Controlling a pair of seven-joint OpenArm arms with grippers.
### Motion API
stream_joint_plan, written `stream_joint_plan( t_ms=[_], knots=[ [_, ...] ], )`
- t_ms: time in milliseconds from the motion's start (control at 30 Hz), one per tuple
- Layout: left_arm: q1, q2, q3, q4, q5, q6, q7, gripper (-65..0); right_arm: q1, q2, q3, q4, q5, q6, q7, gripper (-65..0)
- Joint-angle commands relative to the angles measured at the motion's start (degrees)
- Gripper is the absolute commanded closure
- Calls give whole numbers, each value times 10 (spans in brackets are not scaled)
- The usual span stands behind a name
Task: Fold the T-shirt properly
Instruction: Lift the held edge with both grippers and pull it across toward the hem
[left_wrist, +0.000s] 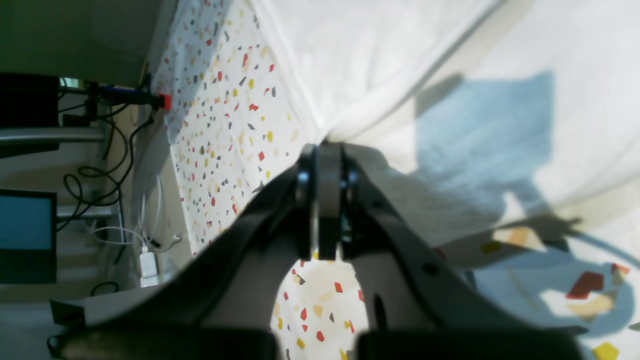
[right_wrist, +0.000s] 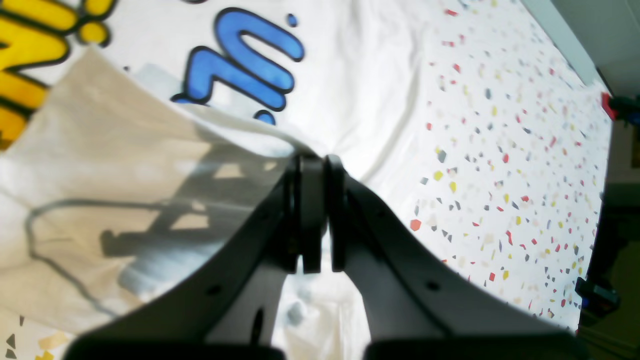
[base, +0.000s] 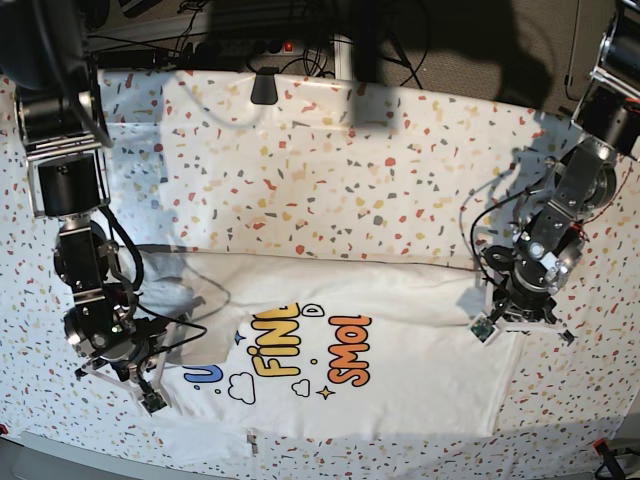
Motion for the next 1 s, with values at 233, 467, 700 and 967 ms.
stream_joint_plan(
  t_ms=[233, 467, 700, 967],
  knots=[
    [-17, -6, -5, 7, 7, 24, -15, 0, 23, 7, 5, 8, -30, -33, 19, 0],
    [-19, -6, -5, 6, 21, 32, -14, 0, 26, 9, 5, 8, -32, -50, 16, 0],
    [-21, -6, -5, -29, 14, 32, -57, 0, 46, 9, 5, 8, -26, -50, 10, 0],
    [-45, -5, -5, -86, 7, 32, -87, 0, 45, 7, 4, -6, -25, -49, 24, 0]
  ],
)
